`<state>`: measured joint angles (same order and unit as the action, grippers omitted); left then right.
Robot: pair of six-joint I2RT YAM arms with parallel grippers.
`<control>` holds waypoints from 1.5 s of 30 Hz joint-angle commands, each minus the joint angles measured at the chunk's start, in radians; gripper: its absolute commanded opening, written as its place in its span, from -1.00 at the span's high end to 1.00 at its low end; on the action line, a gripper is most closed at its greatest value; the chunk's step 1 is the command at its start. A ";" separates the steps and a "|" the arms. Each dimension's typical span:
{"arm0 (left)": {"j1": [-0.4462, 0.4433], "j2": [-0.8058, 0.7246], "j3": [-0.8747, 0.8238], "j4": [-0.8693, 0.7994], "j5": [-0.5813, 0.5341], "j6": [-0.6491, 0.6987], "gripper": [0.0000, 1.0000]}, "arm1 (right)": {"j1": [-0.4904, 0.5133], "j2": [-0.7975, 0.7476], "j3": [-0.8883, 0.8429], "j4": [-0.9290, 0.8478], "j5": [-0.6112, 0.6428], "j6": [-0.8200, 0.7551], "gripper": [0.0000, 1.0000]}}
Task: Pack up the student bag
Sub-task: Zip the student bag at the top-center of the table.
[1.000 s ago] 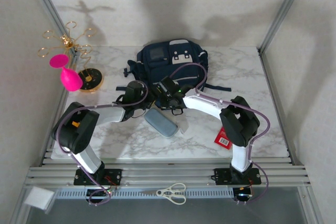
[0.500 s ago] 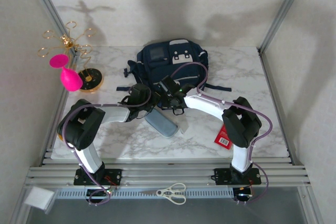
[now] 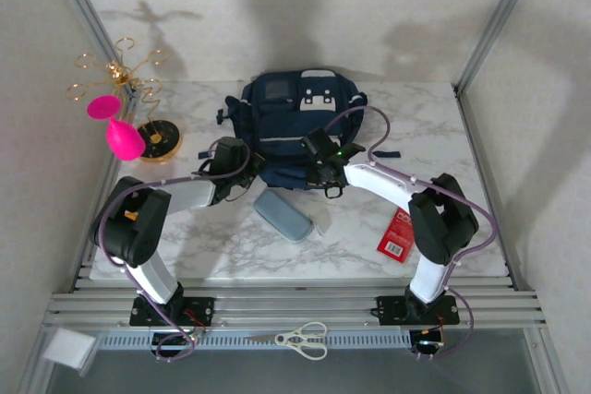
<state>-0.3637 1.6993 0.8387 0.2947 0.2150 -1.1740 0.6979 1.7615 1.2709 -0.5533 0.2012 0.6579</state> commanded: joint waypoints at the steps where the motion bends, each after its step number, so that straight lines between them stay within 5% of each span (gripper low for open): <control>1: 0.083 -0.024 0.049 -0.067 -0.118 0.118 1.00 | -0.039 -0.034 -0.030 -0.086 0.054 -0.058 1.00; 4: 0.081 -0.037 0.074 -0.078 -0.058 0.147 0.97 | -0.015 -0.031 -0.017 -0.021 -0.023 -0.096 0.98; 6: 0.078 -0.062 0.060 -0.072 -0.007 0.132 0.43 | -0.008 -0.028 -0.013 0.021 -0.064 -0.107 0.98; 12: -0.058 -0.188 -0.060 0.013 0.022 -0.058 -0.14 | 0.014 -0.002 -0.014 0.056 -0.094 -0.124 0.95; 20: -0.210 -0.087 -0.022 0.090 0.004 -0.312 -0.27 | 0.012 -0.002 -0.041 0.086 -0.095 -0.121 0.95; 24: -0.241 -0.015 0.040 0.080 -0.046 -0.364 -0.14 | 0.013 -0.005 -0.067 0.122 -0.120 -0.116 0.96; 27: -0.266 0.039 0.093 0.038 -0.080 -0.389 0.16 | 0.014 -0.007 -0.080 0.139 -0.122 -0.115 0.96; 35: -0.288 0.189 0.199 -0.082 -0.151 -0.438 0.21 | 0.014 0.004 -0.083 0.148 -0.107 -0.118 0.97; 42: -0.252 0.182 0.196 -0.133 -0.227 -0.399 1.00 | 0.006 0.008 -0.047 0.053 0.023 -0.121 0.97; 45: -0.218 0.135 0.163 -0.144 -0.228 -0.349 1.00 | -0.046 -0.017 -0.061 0.042 0.028 -0.129 0.95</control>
<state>-0.6415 1.8694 1.0336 0.2379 0.0917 -1.5715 0.6979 1.7729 1.2007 -0.4076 0.1528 0.5407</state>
